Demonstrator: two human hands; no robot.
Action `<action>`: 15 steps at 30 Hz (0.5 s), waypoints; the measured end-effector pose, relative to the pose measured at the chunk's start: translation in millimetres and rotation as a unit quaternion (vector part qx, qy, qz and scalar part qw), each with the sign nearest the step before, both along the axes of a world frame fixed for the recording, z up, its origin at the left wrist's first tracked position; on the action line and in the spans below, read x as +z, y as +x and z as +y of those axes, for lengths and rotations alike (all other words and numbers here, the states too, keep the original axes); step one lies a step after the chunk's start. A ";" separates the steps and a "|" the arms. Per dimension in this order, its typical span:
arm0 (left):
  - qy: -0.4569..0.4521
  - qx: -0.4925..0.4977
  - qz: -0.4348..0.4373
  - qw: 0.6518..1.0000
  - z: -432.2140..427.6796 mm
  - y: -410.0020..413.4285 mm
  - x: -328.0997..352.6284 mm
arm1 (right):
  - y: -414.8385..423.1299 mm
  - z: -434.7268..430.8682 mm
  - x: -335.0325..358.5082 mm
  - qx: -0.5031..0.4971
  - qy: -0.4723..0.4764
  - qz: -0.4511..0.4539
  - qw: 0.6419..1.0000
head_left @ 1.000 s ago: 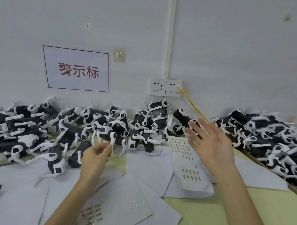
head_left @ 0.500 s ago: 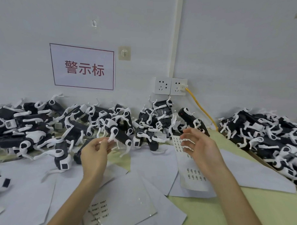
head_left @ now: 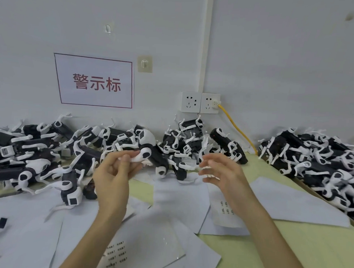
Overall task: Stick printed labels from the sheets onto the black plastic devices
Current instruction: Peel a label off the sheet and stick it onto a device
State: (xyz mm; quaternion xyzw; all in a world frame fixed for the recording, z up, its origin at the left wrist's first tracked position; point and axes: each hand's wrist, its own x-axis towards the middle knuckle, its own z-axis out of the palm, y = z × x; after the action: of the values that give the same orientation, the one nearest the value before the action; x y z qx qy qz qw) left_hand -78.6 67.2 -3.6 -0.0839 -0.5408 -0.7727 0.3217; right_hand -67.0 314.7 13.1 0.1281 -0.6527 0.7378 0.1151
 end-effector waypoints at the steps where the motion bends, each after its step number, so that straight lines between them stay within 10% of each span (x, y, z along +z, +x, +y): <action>1: 0.046 -0.069 -0.027 0.996 1.5 0.8 2.8 | 0.8 -3.1 -1.6 -0.009 0.026 0.019 0.999; 5: 0.188 -0.270 -0.110 0.938 8.4 4.5 5.3 | 5.9 -15.3 -6.2 0.025 0.148 0.061 0.987; 15: 0.206 -0.334 -0.127 0.911 13.5 1.2 -7.2 | 10.7 -27.2 -9.3 0.057 0.187 0.124 0.973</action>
State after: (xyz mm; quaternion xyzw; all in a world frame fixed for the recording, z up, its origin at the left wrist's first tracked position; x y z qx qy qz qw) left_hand -77.4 80.7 -10.8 -0.0927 -0.3460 -0.9335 -0.0159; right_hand -56.2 287.5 3.8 0.2750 -0.7514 0.5861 0.1273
